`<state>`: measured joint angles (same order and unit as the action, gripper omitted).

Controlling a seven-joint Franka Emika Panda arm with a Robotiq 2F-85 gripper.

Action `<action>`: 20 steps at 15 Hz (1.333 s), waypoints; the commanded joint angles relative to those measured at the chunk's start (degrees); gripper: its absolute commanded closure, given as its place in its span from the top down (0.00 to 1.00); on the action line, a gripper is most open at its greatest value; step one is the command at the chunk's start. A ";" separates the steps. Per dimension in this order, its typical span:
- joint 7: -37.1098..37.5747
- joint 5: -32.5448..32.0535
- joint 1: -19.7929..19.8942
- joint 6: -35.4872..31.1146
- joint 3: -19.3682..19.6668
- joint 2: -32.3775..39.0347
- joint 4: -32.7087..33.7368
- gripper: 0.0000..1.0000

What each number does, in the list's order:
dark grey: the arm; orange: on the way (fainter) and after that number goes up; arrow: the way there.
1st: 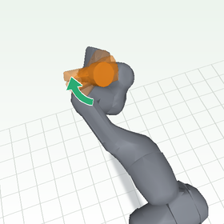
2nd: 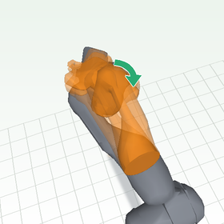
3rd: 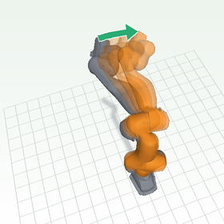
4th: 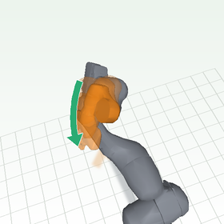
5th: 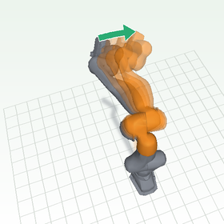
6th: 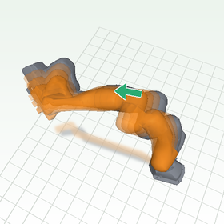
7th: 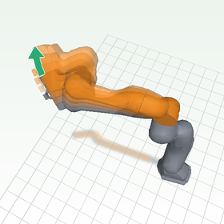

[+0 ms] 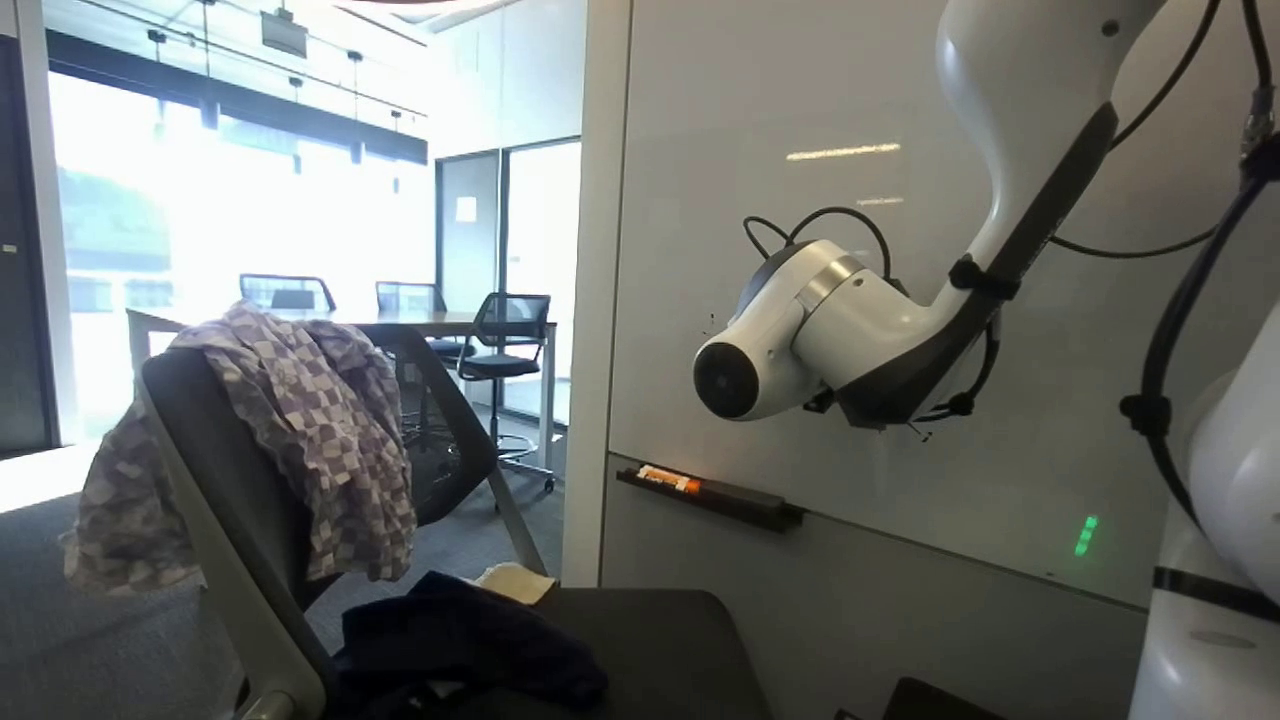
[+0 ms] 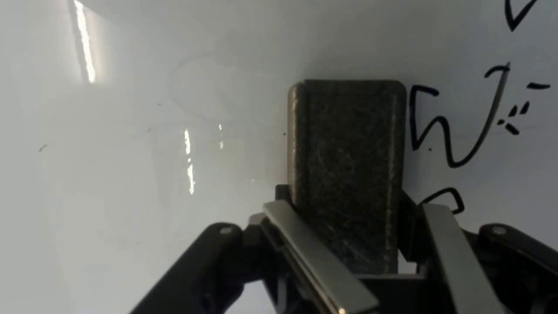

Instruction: Erase the writings on the white board using the eraser

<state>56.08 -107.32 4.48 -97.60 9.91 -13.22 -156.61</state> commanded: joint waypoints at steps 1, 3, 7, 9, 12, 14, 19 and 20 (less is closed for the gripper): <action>4.31 -3.28 1.71 -3.73 2.04 0.49 0.69 0.31; 7.95 -6.19 1.96 -4.46 2.36 1.16 0.40 0.31; 15.08 -12.91 3.36 -3.05 3.52 3.38 0.15 0.31; 17.52 -14.05 3.80 -2.56 3.93 4.31 -0.17 0.31; 20.36 -15.46 4.56 -1.45 4.47 5.50 -0.12 0.31; 21.61 -15.10 5.32 -1.36 5.26 6.20 0.08 0.31; 25.88 -13.25 6.28 -0.73 6.28 7.92 -0.80 0.31; 26.50 -12.83 6.43 -1.04 6.48 8.17 -1.03 0.31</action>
<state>78.27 -119.42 6.02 -98.25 12.22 -8.97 -158.97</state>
